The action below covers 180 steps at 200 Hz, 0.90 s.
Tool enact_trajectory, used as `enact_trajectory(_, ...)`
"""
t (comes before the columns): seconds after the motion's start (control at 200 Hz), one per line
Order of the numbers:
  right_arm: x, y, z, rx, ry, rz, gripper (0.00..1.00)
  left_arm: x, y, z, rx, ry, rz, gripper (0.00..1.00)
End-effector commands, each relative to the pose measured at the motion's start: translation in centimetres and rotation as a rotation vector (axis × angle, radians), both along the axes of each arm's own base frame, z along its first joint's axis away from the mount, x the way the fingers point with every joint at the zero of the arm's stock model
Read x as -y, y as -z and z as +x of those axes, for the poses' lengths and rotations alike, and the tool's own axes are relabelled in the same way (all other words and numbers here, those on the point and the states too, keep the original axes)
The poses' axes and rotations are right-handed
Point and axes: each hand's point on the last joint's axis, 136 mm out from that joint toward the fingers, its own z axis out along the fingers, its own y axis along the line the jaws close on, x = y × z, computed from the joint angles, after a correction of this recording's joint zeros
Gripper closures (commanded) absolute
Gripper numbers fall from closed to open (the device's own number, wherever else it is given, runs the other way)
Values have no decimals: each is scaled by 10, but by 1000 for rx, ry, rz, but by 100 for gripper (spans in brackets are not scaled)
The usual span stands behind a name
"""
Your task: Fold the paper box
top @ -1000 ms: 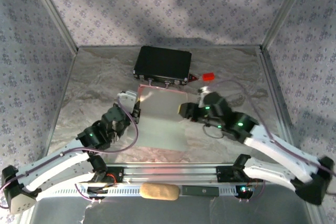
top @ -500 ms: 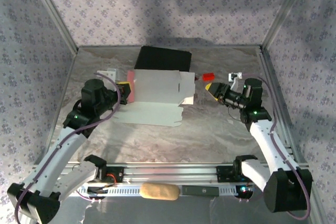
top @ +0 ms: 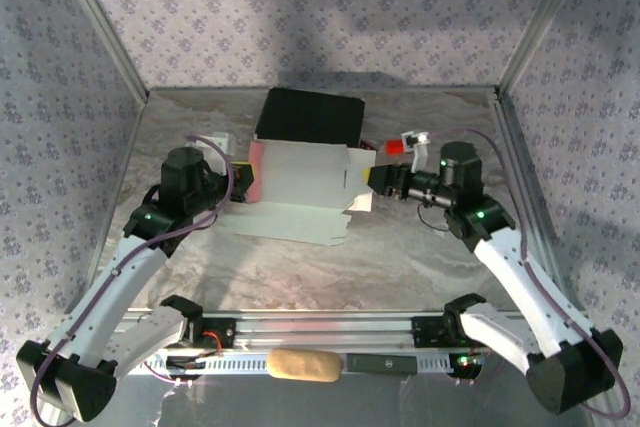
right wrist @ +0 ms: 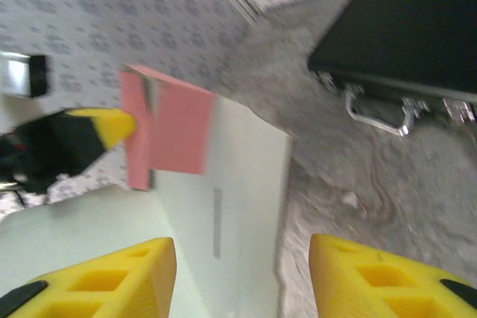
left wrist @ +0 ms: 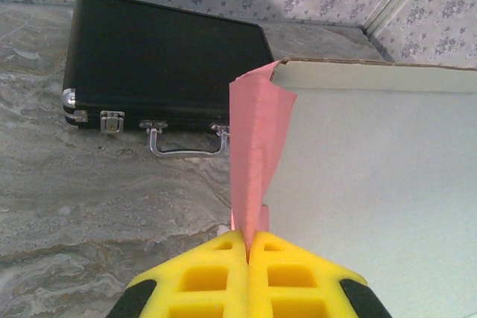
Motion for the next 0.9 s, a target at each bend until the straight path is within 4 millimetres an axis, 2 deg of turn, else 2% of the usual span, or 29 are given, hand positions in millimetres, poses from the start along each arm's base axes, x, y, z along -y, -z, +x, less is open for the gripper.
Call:
enact_trajectory(0.0,3,8,0,11,29,-121,51,2,-21,-1,45,18,-17,100)
enact_trajectory(0.195,0,20,-3,-4,59,-224,63,1,-23,-1,51,18,-12,100)
enact_trajectory(0.37,4,25,4,-15,118,-272,72,2,-22,-2,47,20,-12,100)
enact_trajectory(0.615,8,25,12,-46,258,-450,94,12,-20,-5,51,29,22,100)
enact_trajectory(0.69,10,32,8,-68,292,-536,100,17,-17,-6,52,37,35,100)
enact_trajectory(0.76,10,40,6,-83,329,-603,100,21,-17,-7,58,40,45,100)
enact_trajectory(0.78,8,28,8,-67,345,-593,100,22,-16,-7,60,41,48,100)
enact_trajectory(0.894,-9,22,4,-46,336,-617,100,29,-16,-8,66,51,57,100)
